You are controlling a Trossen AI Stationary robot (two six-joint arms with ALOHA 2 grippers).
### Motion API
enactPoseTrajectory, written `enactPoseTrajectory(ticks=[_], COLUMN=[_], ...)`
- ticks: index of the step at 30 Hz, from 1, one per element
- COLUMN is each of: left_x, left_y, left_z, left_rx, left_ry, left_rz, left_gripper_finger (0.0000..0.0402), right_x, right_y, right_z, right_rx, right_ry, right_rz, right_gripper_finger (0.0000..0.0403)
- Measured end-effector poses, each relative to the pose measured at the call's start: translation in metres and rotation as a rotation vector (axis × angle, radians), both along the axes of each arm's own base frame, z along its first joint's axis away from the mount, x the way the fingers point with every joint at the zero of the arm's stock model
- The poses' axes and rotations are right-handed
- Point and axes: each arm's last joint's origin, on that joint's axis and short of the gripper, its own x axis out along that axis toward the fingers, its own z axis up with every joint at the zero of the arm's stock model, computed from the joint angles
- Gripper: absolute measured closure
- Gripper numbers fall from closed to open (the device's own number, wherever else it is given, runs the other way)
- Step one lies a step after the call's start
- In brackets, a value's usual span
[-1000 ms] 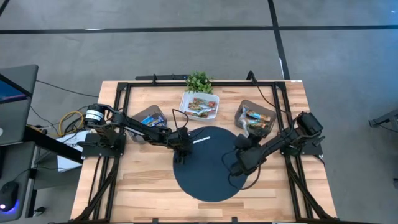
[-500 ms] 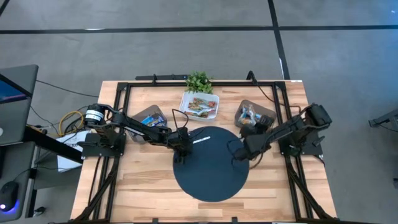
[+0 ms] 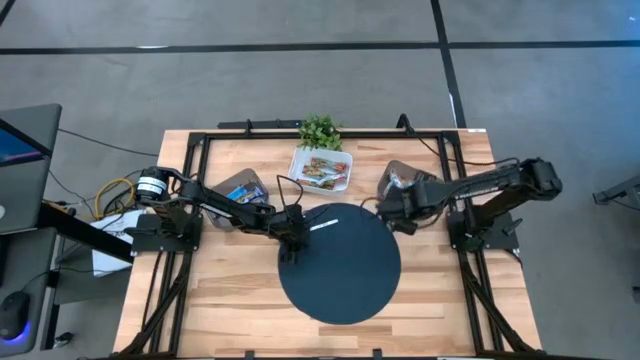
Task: Pick and place Granola Bars by type
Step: Put the yellow granola bar into the right black bin, then return to Home Position
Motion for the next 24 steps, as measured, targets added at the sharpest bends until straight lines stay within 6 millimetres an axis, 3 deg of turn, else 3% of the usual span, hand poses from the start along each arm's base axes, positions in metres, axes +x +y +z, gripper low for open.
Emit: enactPoseTrajectory(ticks=[7, 13, 20, 24], left_x=[0.0, 0.0, 0.0, -0.001], left_y=[0.0, 0.0, 0.0, 0.0], left_z=[0.0, 0.0, 0.001, 0.004], left_rx=[0.0, 0.0, 0.009, 0.01], left_ry=[-0.002, -0.002, -0.005, -0.011], left_rz=[0.0, 0.0, -0.004, -0.003], left_gripper_finger=[0.0265, 0.0265, 0.0265, 0.0265], right_x=[-0.004, -0.008, -0.022, -0.036], right_y=[-0.021, -0.037, -0.036, -0.031], right_z=[0.003, 0.003, 0.007, 0.014], right_rx=[0.082, 0.082, 0.064, -0.031], right_ry=[-0.018, 0.002, 0.118, 0.21], right_rz=[-0.124, -0.202, -0.279, -0.388], right_gripper_finger=[0.0357, 0.0314, 0.0249, 0.0226])
